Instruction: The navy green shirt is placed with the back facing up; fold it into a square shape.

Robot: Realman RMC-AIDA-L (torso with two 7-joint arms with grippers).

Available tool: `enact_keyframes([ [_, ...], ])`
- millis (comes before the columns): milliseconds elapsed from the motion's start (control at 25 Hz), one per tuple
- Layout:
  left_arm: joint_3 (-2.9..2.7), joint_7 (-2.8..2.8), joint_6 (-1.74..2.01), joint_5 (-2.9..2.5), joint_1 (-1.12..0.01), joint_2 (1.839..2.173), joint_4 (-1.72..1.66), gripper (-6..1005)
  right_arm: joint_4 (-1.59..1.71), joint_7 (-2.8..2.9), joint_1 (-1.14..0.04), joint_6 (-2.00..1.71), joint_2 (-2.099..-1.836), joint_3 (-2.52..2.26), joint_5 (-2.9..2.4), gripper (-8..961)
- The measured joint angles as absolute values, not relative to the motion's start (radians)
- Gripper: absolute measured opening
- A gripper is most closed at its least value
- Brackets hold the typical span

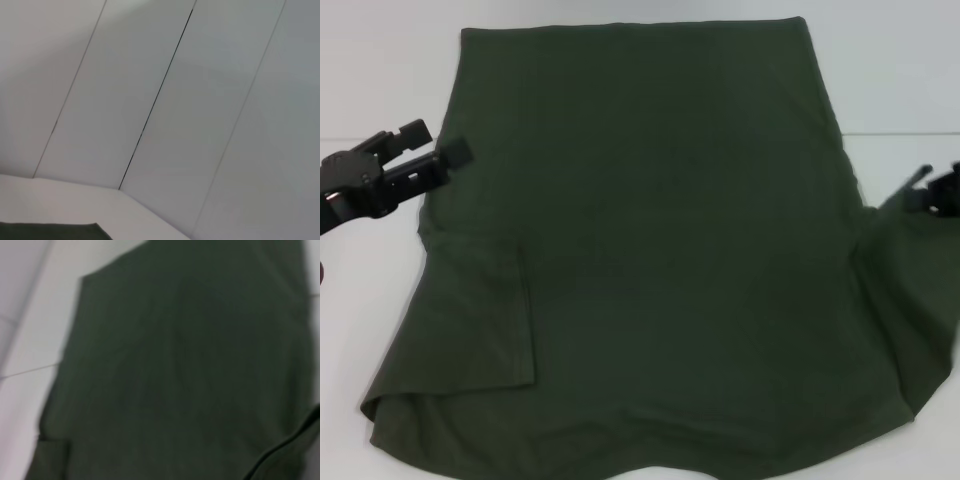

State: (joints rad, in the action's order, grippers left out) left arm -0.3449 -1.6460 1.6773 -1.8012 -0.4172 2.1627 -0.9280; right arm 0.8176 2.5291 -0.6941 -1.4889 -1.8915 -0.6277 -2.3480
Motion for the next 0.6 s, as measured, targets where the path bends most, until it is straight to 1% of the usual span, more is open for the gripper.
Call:
enact_keyframes([
  [80,-0.345,-1.646,1.676,-1.796,-0.417,2.163,-0.928,949,0.806,2.532,-0.716,-1.493,-1.901,-0.632,-2.329,6],
  [160,-0.345,-1.646,1.675,-1.792,-0.417,2.163,-0.928,949,0.765,2.533,-0.744,-1.466,-1.917,-0.636,-2.33,7],
  [200,-0.345,-1.643,1.67,-1.781,-0.416,2.163,-0.928,949,0.765,2.533,-0.744,-1.466,-1.917,-0.636,-2.33,7],
  [240,-0.345,-1.642,1.669,-1.779,-0.415,2.163,-0.926,949,0.741,2.531,-0.756,-1.45,-1.924,-0.637,-2.33,7],
  [280,-0.345,-1.64,1.669,-1.777,-0.414,2.163,-0.924,949,0.671,2.516,-0.788,-1.377,-1.945,-0.653,-2.331,7],
  [320,-0.343,-1.638,1.668,-1.773,-0.413,2.163,-0.921,949,0.649,2.506,-0.799,-1.348,-1.95,-0.665,-2.333,8],
  [520,-0.321,-1.637,1.668,-1.761,-0.41,2.163,-0.916,949,0.591,2.476,-0.826,-1.256,-1.965,-0.75,-2.338,9],
  [600,-0.309,-1.637,1.67,-1.76,-0.408,2.163,-0.915,949,0.591,2.468,-0.827,-1.266,-1.964,-0.756,-2.331,47],
])
